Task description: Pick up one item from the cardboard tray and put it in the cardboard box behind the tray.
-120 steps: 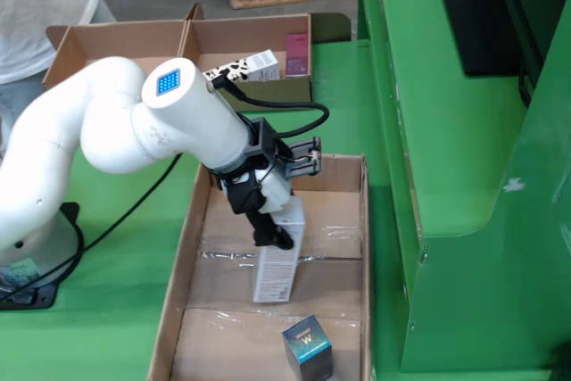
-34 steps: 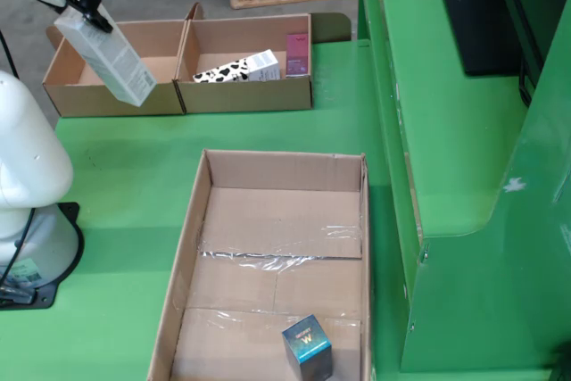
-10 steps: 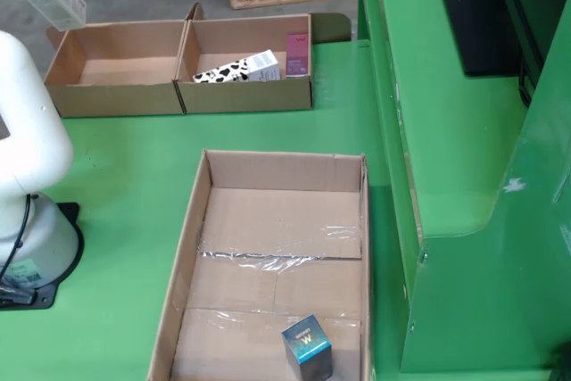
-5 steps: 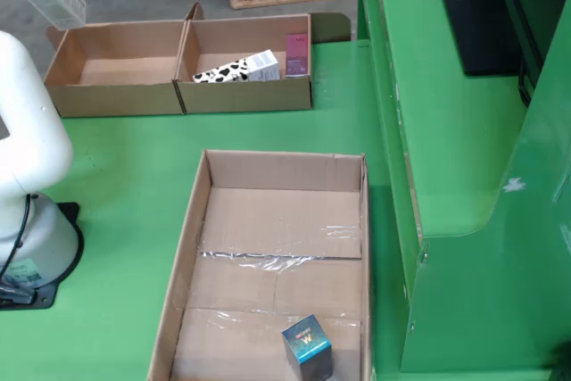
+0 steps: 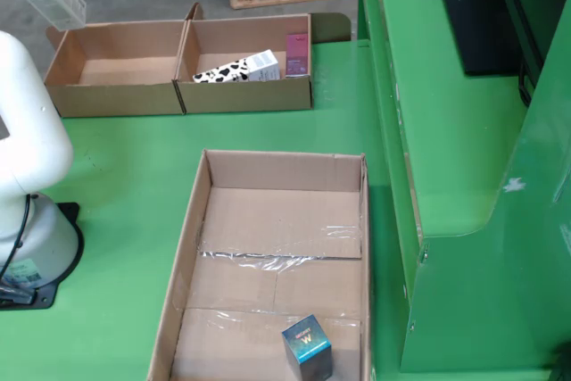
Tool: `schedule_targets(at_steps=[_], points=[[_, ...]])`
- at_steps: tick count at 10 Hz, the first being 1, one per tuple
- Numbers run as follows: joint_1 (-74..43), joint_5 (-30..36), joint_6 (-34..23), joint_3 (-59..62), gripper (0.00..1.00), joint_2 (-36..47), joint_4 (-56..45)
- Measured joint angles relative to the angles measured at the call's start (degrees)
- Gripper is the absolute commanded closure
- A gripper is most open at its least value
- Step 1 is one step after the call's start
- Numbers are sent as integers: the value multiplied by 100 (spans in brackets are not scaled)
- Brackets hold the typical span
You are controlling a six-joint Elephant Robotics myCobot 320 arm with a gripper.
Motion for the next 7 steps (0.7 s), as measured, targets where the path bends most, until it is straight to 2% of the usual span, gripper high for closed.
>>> schedule_targets(at_steps=[5,7], points=[[-273,703,0,-281,100,378,-1274],[-510,914,-272,-835,100,967,-1090]])
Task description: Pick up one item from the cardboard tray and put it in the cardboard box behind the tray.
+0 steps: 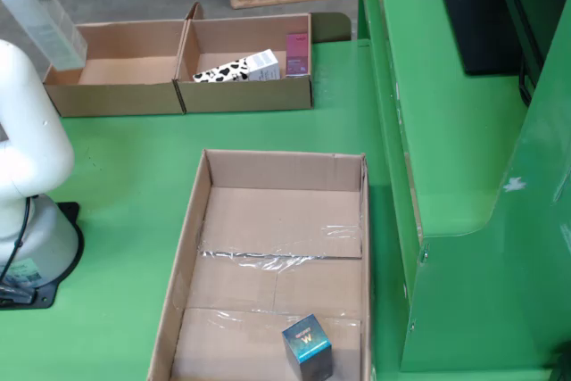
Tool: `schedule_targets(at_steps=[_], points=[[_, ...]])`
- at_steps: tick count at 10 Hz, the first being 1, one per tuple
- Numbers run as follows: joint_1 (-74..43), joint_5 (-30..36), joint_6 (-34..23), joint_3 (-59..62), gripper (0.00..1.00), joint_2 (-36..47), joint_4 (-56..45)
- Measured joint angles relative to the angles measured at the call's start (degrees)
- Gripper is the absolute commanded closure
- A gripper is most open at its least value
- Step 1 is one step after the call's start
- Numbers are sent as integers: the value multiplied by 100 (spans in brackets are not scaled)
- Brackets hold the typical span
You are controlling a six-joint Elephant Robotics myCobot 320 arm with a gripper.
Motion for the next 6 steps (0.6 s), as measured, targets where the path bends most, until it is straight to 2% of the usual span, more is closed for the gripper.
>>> schedule_targets(at_steps=[4,6], points=[[-299,158,-325,-1098,100,1089,1108],[-299,193,-299,-1582,100,1125,1565]])
